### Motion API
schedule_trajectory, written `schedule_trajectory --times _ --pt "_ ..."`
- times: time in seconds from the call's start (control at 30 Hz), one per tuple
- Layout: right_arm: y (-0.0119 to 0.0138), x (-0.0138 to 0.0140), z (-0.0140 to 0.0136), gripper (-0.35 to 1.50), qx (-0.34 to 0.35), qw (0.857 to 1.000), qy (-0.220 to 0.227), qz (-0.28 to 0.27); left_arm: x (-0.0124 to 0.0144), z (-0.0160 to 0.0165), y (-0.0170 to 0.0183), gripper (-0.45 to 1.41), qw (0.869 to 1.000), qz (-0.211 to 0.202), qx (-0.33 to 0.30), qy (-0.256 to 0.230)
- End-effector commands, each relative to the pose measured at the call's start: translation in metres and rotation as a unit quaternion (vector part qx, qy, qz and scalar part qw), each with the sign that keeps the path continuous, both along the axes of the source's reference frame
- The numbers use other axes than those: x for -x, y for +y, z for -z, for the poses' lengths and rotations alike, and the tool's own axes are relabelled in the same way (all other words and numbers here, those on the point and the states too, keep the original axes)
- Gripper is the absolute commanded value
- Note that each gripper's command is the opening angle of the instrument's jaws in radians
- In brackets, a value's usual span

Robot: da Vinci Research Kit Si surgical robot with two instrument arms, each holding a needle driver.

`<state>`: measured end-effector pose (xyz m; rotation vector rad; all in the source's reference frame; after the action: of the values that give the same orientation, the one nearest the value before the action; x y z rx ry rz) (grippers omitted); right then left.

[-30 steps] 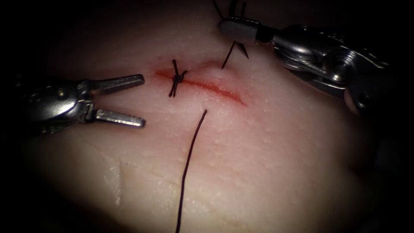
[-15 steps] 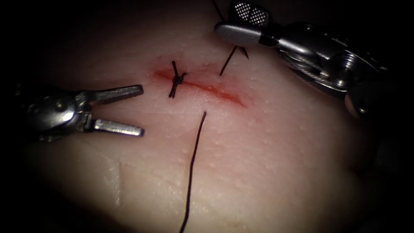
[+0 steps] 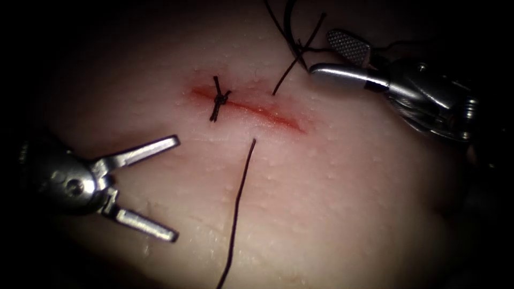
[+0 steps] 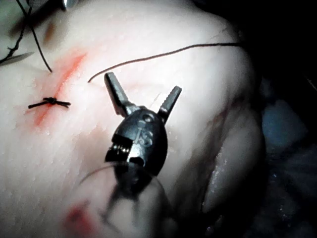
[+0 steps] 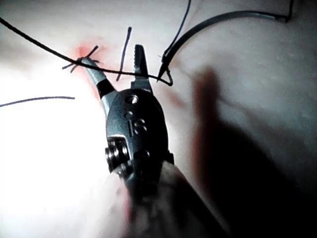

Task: Wound Closure
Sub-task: Left end-effector picks up working end of suture

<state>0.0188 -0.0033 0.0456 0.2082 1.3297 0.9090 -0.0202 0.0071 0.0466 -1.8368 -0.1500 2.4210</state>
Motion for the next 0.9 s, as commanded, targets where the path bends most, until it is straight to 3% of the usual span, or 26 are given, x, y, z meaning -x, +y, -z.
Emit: schedule_trajectory --times 0.03,0.23,0.53,0.9 --pt "-0.0017 0.0007 -0.0017 1.48 -0.003 1.000 -0.004 0.000 0.0008 -0.0002 -0.0012 0.98 1.000 -0.002 0.003 0.003" --pt "-0.0043 0.0022 -0.0031 1.48 -0.006 1.000 -0.009 0.013 0.0026 0.0008 -0.0026 1.01 0.997 -0.027 0.066 0.036" --pt "-0.0060 0.0015 -0.0028 1.48 -0.004 1.000 -0.007 0.019 0.0036 0.0016 -0.0032 1.01 0.984 -0.032 0.158 0.072" --pt "-0.0065 0.0013 -0.0031 1.48 -0.002 1.000 -0.002 0.016 0.0053 0.0041 -0.0043 1.00 0.968 -0.051 0.237 0.058"
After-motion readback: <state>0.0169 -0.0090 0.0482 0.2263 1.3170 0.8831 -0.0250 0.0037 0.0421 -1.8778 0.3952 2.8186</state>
